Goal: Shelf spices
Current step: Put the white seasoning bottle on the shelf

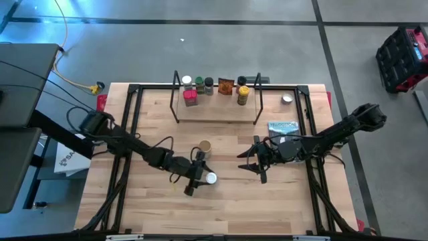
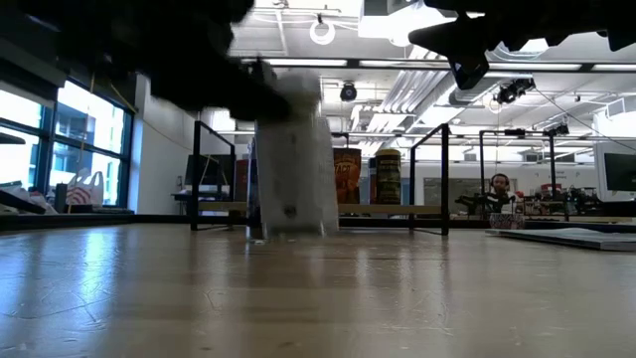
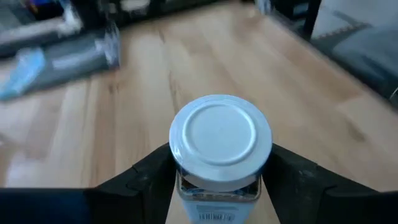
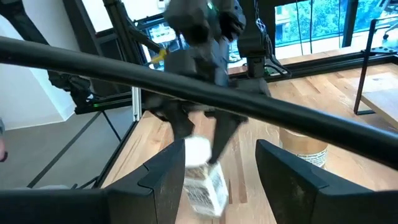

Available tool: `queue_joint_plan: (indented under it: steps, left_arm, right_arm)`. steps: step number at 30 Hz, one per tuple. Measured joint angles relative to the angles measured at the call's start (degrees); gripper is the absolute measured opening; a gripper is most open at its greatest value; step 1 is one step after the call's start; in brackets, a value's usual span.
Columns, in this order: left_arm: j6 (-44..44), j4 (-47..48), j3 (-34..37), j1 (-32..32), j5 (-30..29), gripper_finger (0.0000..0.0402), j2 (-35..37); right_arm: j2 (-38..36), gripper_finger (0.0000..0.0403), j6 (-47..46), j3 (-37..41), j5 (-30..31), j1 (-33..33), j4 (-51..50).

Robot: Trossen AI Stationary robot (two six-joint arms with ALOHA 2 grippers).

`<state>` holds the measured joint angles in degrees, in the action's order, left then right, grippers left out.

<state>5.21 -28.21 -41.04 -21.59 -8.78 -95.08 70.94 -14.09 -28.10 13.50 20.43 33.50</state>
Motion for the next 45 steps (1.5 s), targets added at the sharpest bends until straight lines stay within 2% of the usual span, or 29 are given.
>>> queue_joint_plan:
  steps: [4,7,12,15,18,21,24,27,32,35,39,45]
  left_arm:
    - [-0.7,-2.4,-0.1,1.5,4.5,0.0219,-3.5]
    - [-4.3,-2.6,-1.0,2.2,5.3,0.0220,-5.0]
    - [-6.1,-2.1,-1.8,3.5,6.3,0.0226,-5.0]
    - [-6.7,-1.0,-2.3,3.7,6.9,0.0236,-4.2]
    - [-7.7,3.0,-3.1,3.8,7.0,0.0244,-2.1]
    - [-9.7,11.3,-4.3,3.6,5.1,0.0245,1.7]
    - [-12.4,19.4,-4.9,2.6,0.8,0.0245,6.4]
    - [-14.3,26.2,-4.9,1.0,-4.6,0.0245,10.7]
    - [-17.4,34.0,-4.9,-2.5,-15.3,0.0245,16.1]
    - [-18.7,36.4,-4.9,-4.6,-20.3,0.0245,17.7]
    - [-18.7,37.0,-4.8,-6.6,-23.9,0.0245,18.2]
    - [-21.4,37.9,-4.8,-7.8,-24.8,0.0246,18.2]
  right_arm:
    - [0.0,0.0190,0.0,0.0,0.0,0.0,-0.2]
    - [1.0,0.0190,-1.1,0.0,-0.6,0.0,-0.2]
    - [5.9,0.0190,-0.5,0.0,-7.7,0.0,2.5]
    - [10.7,0.0190,-0.4,-0.5,-9.5,0.0,7.5]
    - [15.8,0.0190,1.7,-3.4,-9.4,0.0,8.2]
    - [19.1,0.0195,4.1,-7.5,-10.2,-0.9,6.6]
    - [20.7,0.0208,5.7,-13.2,-15.0,-2.6,-1.0]
    - [21.8,0.0229,8.6,-20.5,-19.8,-4.0,-14.7]
    - [25.0,0.0266,20.3,-35.6,-21.2,-4.3,-39.4]
    - [29.0,0.0280,26.1,-45.0,-21.7,-4.4,-50.6]
    - [36.7,0.0289,32.5,-55.7,-24.5,-4.5,-60.5]
    - [45.2,0.0290,41.5,-69.8,-22.4,-5.2,-75.9]
